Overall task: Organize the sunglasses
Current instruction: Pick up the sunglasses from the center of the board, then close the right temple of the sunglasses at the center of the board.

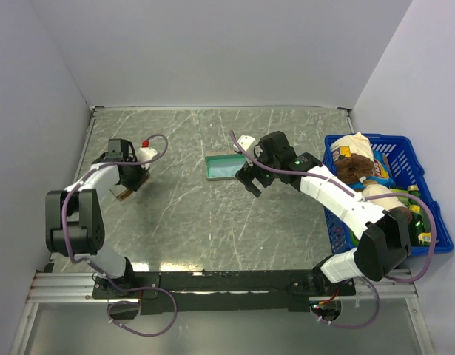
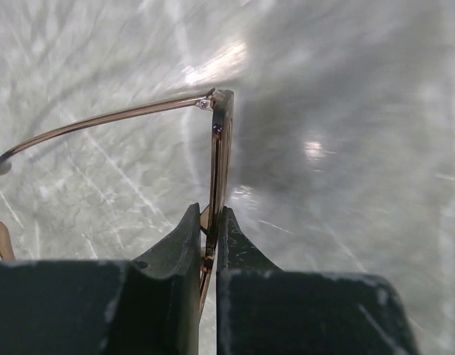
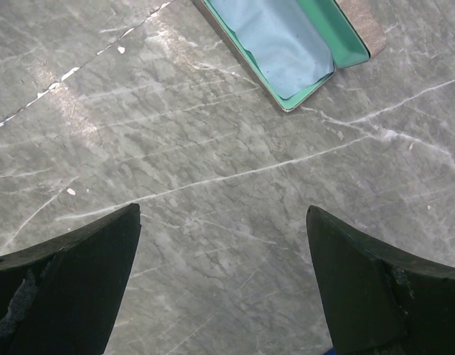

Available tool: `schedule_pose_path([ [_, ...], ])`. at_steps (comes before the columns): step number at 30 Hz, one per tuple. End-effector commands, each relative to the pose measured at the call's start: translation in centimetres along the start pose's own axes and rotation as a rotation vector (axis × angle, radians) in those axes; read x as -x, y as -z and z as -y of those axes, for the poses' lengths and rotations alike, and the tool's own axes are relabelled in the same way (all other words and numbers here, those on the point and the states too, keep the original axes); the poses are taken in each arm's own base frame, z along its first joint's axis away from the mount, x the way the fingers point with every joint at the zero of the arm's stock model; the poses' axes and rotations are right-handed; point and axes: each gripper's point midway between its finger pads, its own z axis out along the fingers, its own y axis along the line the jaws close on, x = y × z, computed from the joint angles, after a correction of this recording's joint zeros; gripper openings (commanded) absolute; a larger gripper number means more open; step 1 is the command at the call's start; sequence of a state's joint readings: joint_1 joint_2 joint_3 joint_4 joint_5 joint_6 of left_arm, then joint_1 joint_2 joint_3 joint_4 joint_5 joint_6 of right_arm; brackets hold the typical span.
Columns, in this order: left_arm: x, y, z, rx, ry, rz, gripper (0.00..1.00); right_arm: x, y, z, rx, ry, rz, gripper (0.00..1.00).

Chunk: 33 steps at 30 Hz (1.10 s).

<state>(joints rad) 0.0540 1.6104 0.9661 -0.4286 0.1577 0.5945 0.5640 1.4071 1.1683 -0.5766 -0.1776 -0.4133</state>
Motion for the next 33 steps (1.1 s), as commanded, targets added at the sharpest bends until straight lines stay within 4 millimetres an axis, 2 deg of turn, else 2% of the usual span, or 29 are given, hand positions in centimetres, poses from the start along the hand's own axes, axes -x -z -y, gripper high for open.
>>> schedule_pose_path([
  [1, 5.3, 4.1, 3.6, -0.096, -0.144, 0.157, 0.06, 0.5, -0.1, 0.8, -0.028, -0.014, 0.032, 1.0],
  [3, 6.6, 5.7, 5.7, -0.137, -0.203, 0.209, 0.06, 0.5, 0.1, 1.5, -0.041, -0.04, 0.041, 1.0],
  [4, 7.9, 6.6, 7.5, -0.162, -0.264, 0.245, 0.06, 0.6, 0.2, 1.8, -0.049, -0.051, 0.047, 1.0],
  [5, 8.1, 7.1, 9.0, -0.203, -0.29, 0.254, 0.06, 0.6, 0.3, 2.1, -0.055, -0.07, 0.051, 1.0],
  [6, 9.1, 7.8, 10.9, -0.235, -0.342, 0.28, 0.06, 0.3, 0.6, 2.9, -0.072, -0.091, 0.054, 1.0],
  [8, 9.9, 9.1, 12.9, -0.273, -0.393, 0.311, 0.06, 0.4, 0.9, 3.7, -0.086, -0.125, 0.069, 1.0],
  [9, 10.9, 9.9, 14.7, -0.313, -0.44, 0.341, 0.06, 0.4, 1.2, 4.3, -0.103, -0.142, 0.076, 1.0],
  [11, 11.5, 10.8, 16.4, -0.354, -0.482, 0.365, 0.06, 0.0, 1.7, 5.6, -0.137, -0.179, 0.085, 1.0],
  [13, 12.5, 11.9, 19.0, -0.422, -0.555, 0.401, 0.06, -0.7, 1.9, 6.9, -0.179, -0.21, 0.077, 1.0],
  [14, 12.8, 12.2, 19.9, -0.447, -0.576, 0.405, 0.06, -0.8, 2.0, 7.2, -0.193, -0.216, 0.074, 1.0],
  [15, 13.3, 13.1, 21.6, -0.49, -0.625, 0.425, 0.06, -1.1, 1.8, 7.6, -0.199, -0.224, 0.066, 1.0],
  [17, 14.0, 13.9, 23.4, -0.532, -0.678, 0.44, 0.06, -1.7, 1.6, 8.0, -0.206, -0.245, 0.053, 1.0],
  [20, 14.3, 15.1, 27.7, -0.609, -0.798, 0.46, 0.06, -1.9, 1.3, 8.2, -0.204, -0.249, 0.04, 1.0],
  [23, 14.7, 15.6, 30.5, -0.639, -0.872, 0.464, 0.05, -2.3, 0.9, 8.1, -0.189, -0.249, 0.023, 0.99],
  [26, 14.6, 15.3, 32.5, -0.658, -0.921, 0.44, 0.04, -2.4, 0.6, 7.9, -0.173, -0.25, 0.013, 0.99],
  [33, 15.5, 14.7, 35.2, -0.674, -0.957, 0.434, 0.04, -1.8, 0.3, 5.8, -0.051, -0.241, 0.034, 0.97],
])
